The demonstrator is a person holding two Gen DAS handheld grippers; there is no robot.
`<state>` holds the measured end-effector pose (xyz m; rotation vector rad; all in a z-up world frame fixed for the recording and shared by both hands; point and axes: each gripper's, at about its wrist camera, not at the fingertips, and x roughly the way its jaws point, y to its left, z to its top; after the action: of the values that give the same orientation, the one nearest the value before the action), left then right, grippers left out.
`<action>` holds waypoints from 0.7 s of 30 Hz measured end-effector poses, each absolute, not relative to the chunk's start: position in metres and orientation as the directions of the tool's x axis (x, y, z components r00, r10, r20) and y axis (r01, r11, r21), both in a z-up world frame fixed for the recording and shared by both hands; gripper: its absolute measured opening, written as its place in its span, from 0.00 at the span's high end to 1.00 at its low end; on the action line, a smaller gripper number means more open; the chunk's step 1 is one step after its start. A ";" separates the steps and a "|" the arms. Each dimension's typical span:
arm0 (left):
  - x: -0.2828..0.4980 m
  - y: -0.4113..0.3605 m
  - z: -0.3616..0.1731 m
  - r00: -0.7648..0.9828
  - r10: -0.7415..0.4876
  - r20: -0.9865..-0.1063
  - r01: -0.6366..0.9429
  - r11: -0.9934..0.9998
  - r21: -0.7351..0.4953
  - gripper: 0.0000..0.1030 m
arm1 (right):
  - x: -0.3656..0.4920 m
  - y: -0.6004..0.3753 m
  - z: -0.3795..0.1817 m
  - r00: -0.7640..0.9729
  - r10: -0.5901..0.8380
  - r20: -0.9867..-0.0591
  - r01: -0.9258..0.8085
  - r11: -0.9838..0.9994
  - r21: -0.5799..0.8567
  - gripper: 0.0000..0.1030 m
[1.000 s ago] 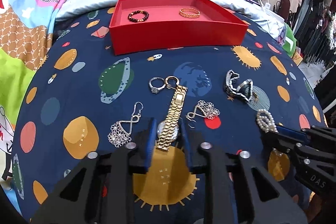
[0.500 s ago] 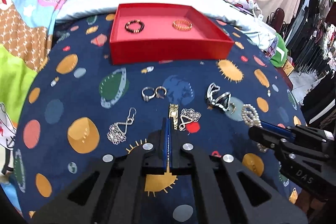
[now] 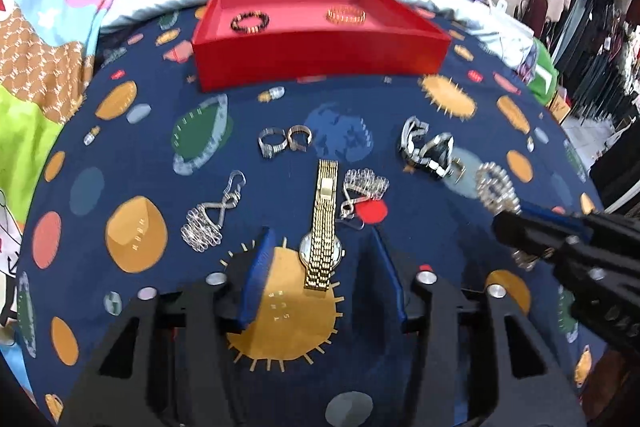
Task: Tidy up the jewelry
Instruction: 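Grasp the pearl bracelet with the right tool while the left tool grasps the gold watch, then carry the pearl bracelet and gold watch into the red tray and release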
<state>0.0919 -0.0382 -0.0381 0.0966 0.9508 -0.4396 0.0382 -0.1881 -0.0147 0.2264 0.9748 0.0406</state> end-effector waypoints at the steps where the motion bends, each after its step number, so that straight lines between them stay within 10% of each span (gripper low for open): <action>1: 0.091 -0.041 -0.039 0.518 -0.308 -0.798 0.410 0.908 -0.084 0.64 | 0.038 -0.188 -0.015 0.563 0.135 -0.816 0.068 0.976 0.209 0.86; 9: 0.095 -0.040 -0.037 0.532 -0.314 -0.787 0.405 0.910 -0.089 0.90 | 0.039 -0.189 -0.016 0.561 0.138 -0.816 0.070 0.975 0.213 0.86; 21: 0.090 -0.034 -0.015 0.537 -0.354 -0.765 0.402 0.905 -0.137 0.90 | 0.036 -0.191 -0.012 0.572 0.139 -0.809 0.074 0.973 0.220 0.86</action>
<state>0.0904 -0.0337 -0.0152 0.0581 0.8969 -0.4505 0.0358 -0.1913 -0.0118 0.2402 0.9641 0.0383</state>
